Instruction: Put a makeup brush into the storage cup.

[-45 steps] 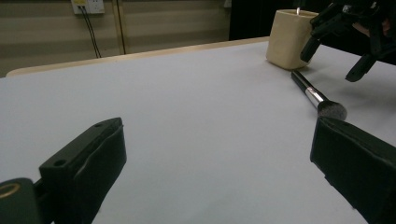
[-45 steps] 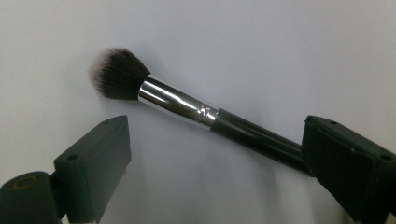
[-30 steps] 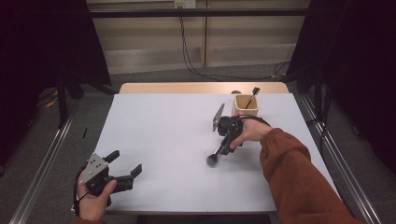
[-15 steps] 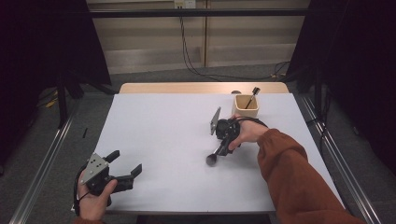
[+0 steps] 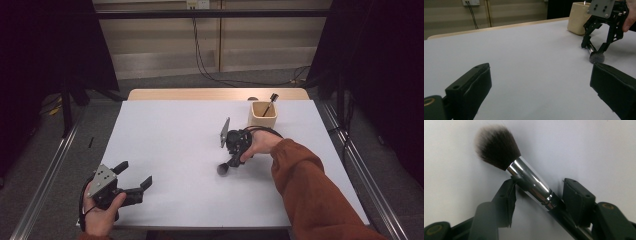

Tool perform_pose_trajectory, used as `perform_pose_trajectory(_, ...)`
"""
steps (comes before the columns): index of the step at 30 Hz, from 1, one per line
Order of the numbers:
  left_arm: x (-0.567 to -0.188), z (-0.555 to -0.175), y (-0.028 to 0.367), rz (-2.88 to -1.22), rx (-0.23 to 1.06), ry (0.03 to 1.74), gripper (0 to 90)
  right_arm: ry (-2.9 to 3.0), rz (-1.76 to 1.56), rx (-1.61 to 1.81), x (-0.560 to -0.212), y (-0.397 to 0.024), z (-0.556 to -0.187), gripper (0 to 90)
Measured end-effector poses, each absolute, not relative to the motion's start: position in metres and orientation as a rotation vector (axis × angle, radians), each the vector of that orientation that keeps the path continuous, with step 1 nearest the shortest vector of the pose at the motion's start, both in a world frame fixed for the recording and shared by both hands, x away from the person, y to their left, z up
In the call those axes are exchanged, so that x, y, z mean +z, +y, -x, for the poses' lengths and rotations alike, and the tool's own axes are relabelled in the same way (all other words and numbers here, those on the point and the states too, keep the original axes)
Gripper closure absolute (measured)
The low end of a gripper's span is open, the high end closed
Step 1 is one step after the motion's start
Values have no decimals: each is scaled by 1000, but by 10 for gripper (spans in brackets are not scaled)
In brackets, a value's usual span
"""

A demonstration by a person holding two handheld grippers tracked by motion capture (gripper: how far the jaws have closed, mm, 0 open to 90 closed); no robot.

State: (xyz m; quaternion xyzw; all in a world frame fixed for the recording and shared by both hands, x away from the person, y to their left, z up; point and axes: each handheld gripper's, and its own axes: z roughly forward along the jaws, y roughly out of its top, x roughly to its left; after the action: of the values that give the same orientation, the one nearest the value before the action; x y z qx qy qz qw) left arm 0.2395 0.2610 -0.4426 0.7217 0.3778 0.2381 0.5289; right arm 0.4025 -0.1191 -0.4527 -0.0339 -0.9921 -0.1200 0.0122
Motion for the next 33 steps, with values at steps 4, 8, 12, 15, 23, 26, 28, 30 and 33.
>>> perform_pose_trajectory(4, -443, -239, 261, -1725, 568, 903, 38, -3089, 85, -363, -452, -118, -402, 565)
perform_pose_trajectory(8, -442, -239, 261, -1727, 571, 899, 38, -3084, 88, -329, -450, -116, -399, 650)
perform_pose_trajectory(12, -442, -239, 261, -1728, 571, 900, 38, -3085, 78, -307, -450, -115, -399, 709)
perform_pose_trajectory(15, -443, -239, 261, -1725, 569, 900, 38, -3073, 108, -305, -449, -116, -400, 720)
perform_pose_trajectory(23, -443, -240, 261, -1723, 569, 899, 38, -3061, 163, -309, -449, -116, -401, 724)
perform_pose_trajectory(26, -443, -240, 262, -1725, 569, 899, 38, -3059, 172, -322, -449, -117, -402, 724)
perform_pose_trajectory(28, -443, -240, 262, -1724, 570, 902, 38, -3060, 203, -334, -449, -117, -401, 724)
perform_pose_trajectory(30, -443, -240, 262, -1722, 569, 902, 38, -3063, 217, -350, -448, -118, -401, 724)
perform_pose_trajectory(33, -442, -240, 261, -1724, 569, 898, 38, -3076, 229, -369, -446, -117, -400, 724)
